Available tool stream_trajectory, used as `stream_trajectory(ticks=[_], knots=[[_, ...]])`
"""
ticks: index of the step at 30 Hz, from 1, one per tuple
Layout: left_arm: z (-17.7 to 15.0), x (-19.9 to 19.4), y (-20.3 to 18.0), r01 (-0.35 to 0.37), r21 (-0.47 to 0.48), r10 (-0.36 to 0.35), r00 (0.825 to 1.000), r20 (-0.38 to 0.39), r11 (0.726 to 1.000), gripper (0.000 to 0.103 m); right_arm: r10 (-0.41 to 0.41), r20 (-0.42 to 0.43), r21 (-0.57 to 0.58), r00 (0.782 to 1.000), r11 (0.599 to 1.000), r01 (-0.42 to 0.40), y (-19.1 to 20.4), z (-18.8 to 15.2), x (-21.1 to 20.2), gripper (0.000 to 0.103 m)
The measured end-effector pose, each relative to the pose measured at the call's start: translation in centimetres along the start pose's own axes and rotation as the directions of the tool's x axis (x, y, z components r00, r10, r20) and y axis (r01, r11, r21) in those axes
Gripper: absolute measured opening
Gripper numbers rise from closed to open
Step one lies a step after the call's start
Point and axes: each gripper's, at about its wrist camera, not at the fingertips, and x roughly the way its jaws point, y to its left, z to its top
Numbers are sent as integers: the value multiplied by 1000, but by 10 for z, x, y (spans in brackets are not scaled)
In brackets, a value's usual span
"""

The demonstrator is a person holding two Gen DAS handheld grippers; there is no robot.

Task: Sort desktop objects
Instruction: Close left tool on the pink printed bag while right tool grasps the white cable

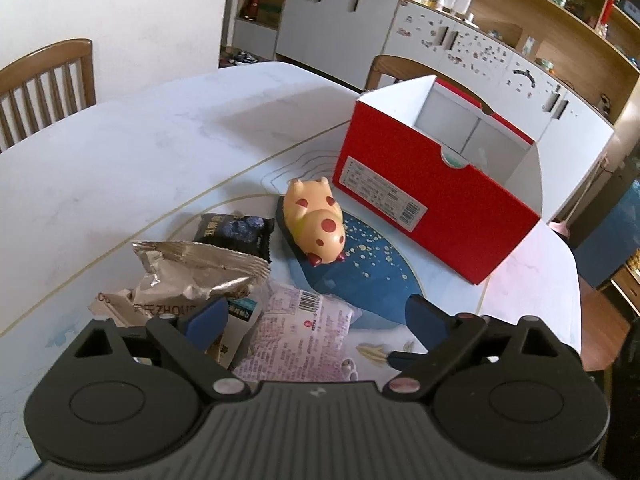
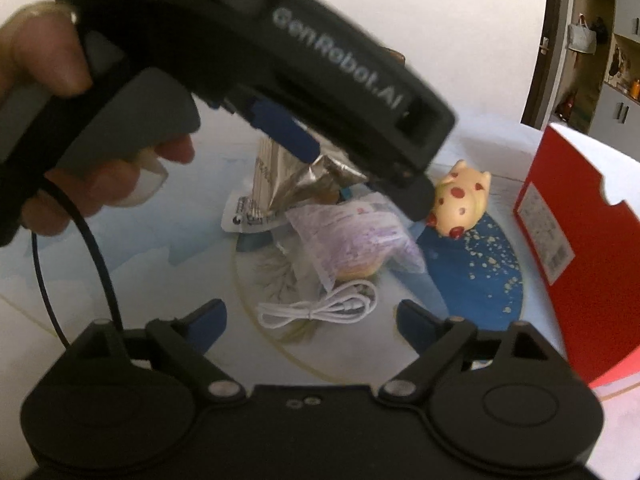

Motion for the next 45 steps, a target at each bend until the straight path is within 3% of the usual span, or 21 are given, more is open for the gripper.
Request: stream_trajectory(ticks=[12,18,22,26,30,37,45], knots=[[0,21,10,21,-21,-22,999,-47,1000,86,-12,8,-35,1000,999,12,-1,-2,18,88],[-3,26,11,16,-16,-17,998,-60,1000,83,10,32,-38,999,999,-9,-2,-6,19,87],[-4,31,14,9,-26,-11,997,-76,1000,75,37,29,-29,999,999,-36,-7,-7,18,85],[-6,34,16,8,-37,-11,996,-86,999,70,53,35,-38,998,998,-52,-9,-8,15,77],[-7,35,17,8,-40,-11,996,-85,999,68,62,38,-52,997,997,-60,-9,-9,13,77],[-8,35,16,-6,-34,3,996,-85,999,65,43,34,-77,999,996,-40,-11,-12,5,75],[-13,33,6,-54,-25,52,996,-72,998,53,-11,21,-106,1000,994,14,-22,-21,-13,75]])
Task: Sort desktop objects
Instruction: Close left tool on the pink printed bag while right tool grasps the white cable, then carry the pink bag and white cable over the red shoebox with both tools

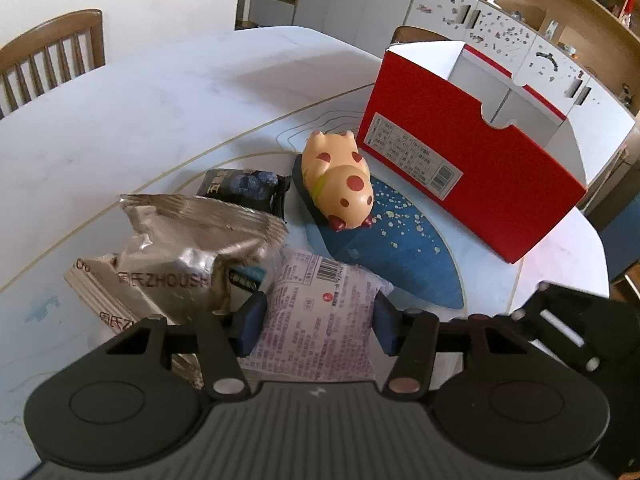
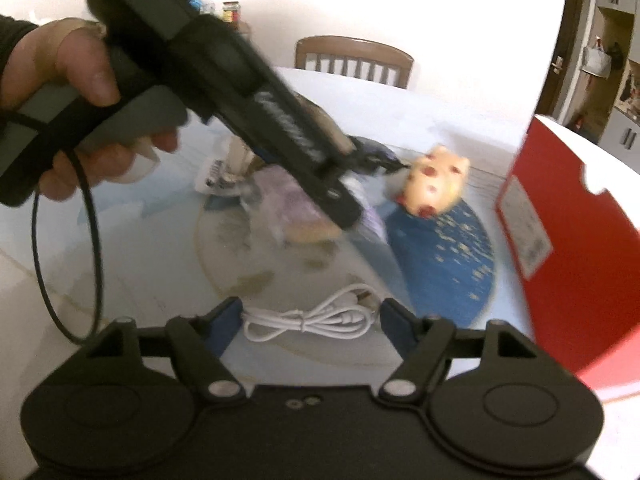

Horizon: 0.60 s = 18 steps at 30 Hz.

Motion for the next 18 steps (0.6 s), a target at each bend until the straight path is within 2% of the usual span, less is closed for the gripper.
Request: stream_trajectory(ticks=[6,10,18], knots=[[-7,-4,-12,-43,16,43,999,12,999,51,-60,-32,24,998,998,61,-32,-17,-19,75],[-14,-9,-18,-40,-11,40,999,15,999,51,-93,-51,33,994,995,94,-42,-25,-24,75],[-24,-32,-36,-32,-54,33,999,30,998,50,-91,-15,61,996,994,92,-58,-16,-49,75]])
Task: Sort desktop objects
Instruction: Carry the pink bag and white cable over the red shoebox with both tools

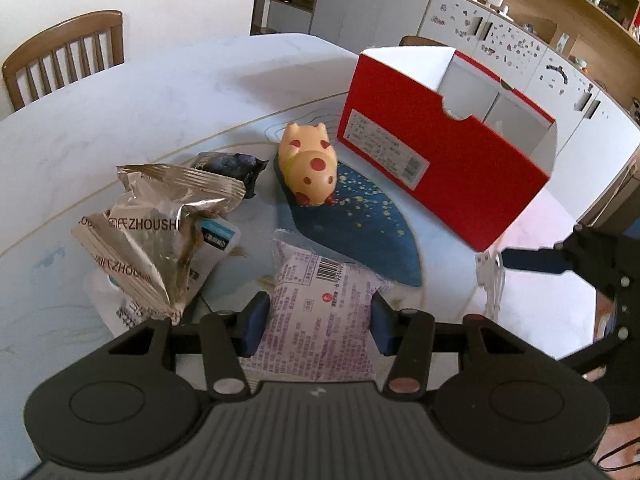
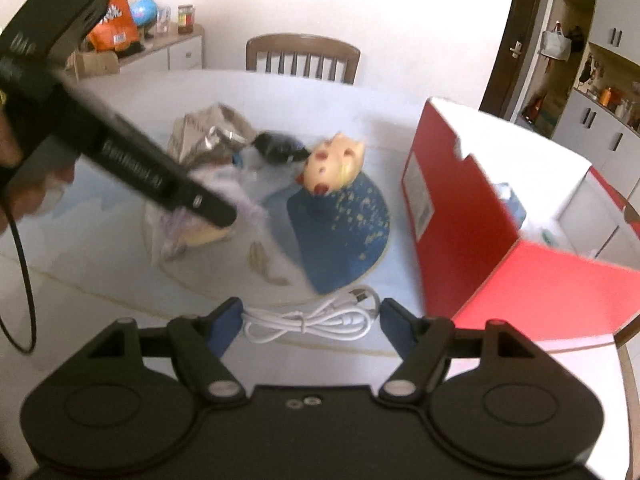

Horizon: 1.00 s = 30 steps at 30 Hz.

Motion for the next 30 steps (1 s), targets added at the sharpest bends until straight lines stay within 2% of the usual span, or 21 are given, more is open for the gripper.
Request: stream_trajectory(ticks=[8,15,23,27,30], knots=[[1,-29,-19,0,-39,1,1000,30,999,50,18,43,-35,999,999,-17,-16,31,-26,75],[4,-47,-31,-11,-62,15,998,66,998,50,31,67,-4,997,1000,-30,-40,50,-42,75],[14,-59,-49,-37,-71,44,993,105,997,50,20,91,-9,996,1000,-20,-68,61,-55,75],[22,-59,-62,-86,-75,94,989,112,993,50,23,106,-15,994,1000,-22,-85,64,-60,75],[29,-59,-69,-83,-85,94,988,126,993,50,24,113,-18,993,1000,-22,-100,66,-62,75]])
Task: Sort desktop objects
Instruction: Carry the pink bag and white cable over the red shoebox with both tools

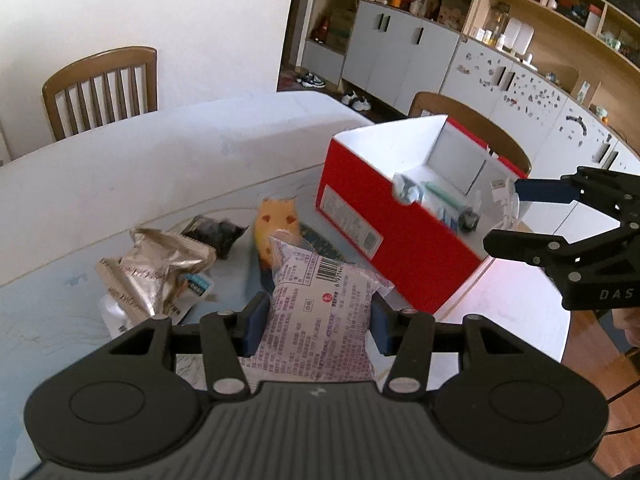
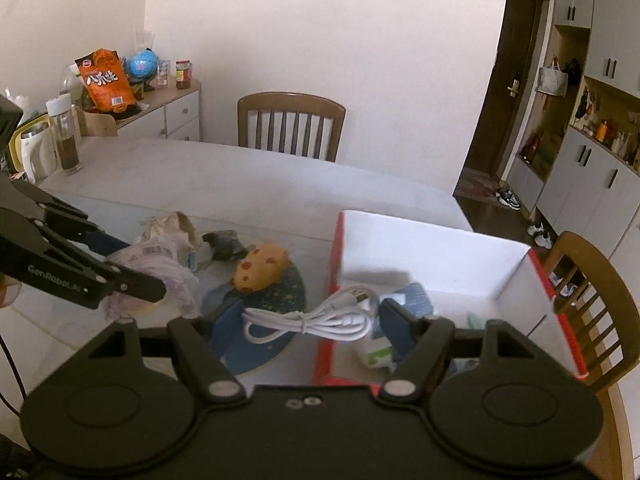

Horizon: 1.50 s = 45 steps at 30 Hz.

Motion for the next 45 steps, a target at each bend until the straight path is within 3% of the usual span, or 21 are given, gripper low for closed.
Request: stream_trajectory(ticks=[10,23,38,45], knots=[[28,9,-48,19,27,-20,999,37,999,50,-7,9,-11,1000,1000,7,-50,-3,-4,75],[59,43,-100,60,91,-62,998,20,994,50,-9,-35,30,999,999,10,-106,-16,3,75],[86,104,-140,106,197,-91,993,-80,975,50,-62,-112,8,992,998,63,-160,-18,37,75],[98,136,-150,119,232,-86,986,-145,965,51,-39,-159,20,987,999,43,-174,-13,61,75]])
